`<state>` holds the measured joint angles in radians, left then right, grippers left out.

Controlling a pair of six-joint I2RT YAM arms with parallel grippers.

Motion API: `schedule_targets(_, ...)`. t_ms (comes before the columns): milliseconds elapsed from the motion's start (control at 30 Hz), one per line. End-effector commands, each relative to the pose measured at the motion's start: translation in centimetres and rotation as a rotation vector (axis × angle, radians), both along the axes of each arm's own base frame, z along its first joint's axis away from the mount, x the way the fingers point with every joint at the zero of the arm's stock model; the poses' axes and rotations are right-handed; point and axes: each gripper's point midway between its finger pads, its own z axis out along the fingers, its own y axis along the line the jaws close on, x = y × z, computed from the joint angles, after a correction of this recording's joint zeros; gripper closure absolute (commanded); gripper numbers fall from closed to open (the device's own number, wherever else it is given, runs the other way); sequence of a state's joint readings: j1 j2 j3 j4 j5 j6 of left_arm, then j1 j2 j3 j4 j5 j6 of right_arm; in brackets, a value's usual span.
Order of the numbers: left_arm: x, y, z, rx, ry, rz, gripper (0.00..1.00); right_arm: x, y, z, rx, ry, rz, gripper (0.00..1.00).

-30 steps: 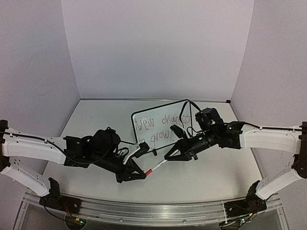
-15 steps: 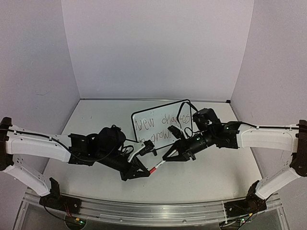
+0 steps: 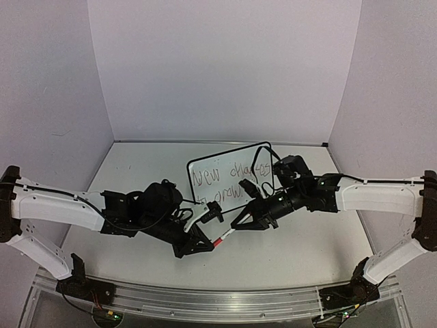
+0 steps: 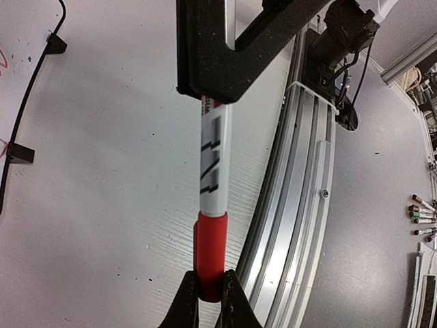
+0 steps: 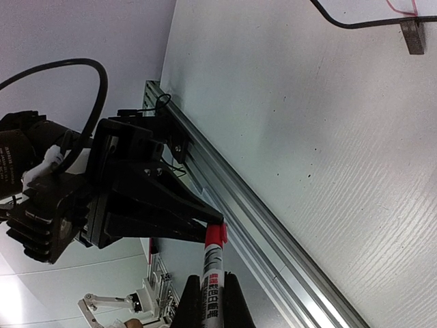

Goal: Write a sentence on the whiteboard
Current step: Insert the whiteboard marker without the cap into the pen cap.

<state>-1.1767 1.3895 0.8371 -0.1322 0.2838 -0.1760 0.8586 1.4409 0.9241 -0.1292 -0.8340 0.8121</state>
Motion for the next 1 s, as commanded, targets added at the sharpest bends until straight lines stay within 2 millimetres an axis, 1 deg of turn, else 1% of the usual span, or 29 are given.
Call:
schedule_targets(0,3.0,-3.5,10.3,-0.300,-0.202,0.052,1.00,-2.1,1.7,0.9,0.041,-0.001,0.098,1.00)
schedule_targets(167,3.4,-4.0,11.8,-0.324,-0.248,0.041,1.00,-2.5,2.1,0.5,0.034,0.005,0.111,1.00)
schedule_targets(400,3.7,-4.8,13.2,-0.354,-0.276,0.029,1.00,-2.9,2.5,0.1,0.027,0.010,0.128,1.00)
schedule_targets(533,3.8,-5.3,13.9,-0.374,-0.290,0.022,1.00,-3.2,2.7,-0.1,0.028,0.014,0.133,1.00)
schedule_targets(700,4.2,-5.6,14.2,-0.391,-0.296,0.026,1.00,-3.2,2.9,-0.2,0.030,0.016,0.128,1.00)
schedule_targets(767,4.4,-5.4,13.8,-0.382,-0.286,0.029,1.00,-2.8,2.8,-0.3,0.019,0.000,0.101,1.00)
schedule_targets(833,4.5,-5.1,12.7,-0.339,-0.260,0.028,1.00,-2.1,2.5,-0.3,0.005,-0.022,0.058,1.00)
schedule_targets(867,4.5,-4.7,11.9,-0.304,-0.244,0.031,0.98,-1.6,2.2,-0.4,-0.004,-0.031,0.032,1.00)
schedule_targets(900,4.6,-4.3,11.3,-0.280,-0.236,0.040,0.91,-1.2,1.8,-0.3,-0.007,-0.040,0.007,1.00)
schedule_targets(967,4.4,-2.6,9.0,-0.188,-0.200,0.071,0.74,0.2,0.5,-0.2,-0.026,-0.067,-0.070,1.00)
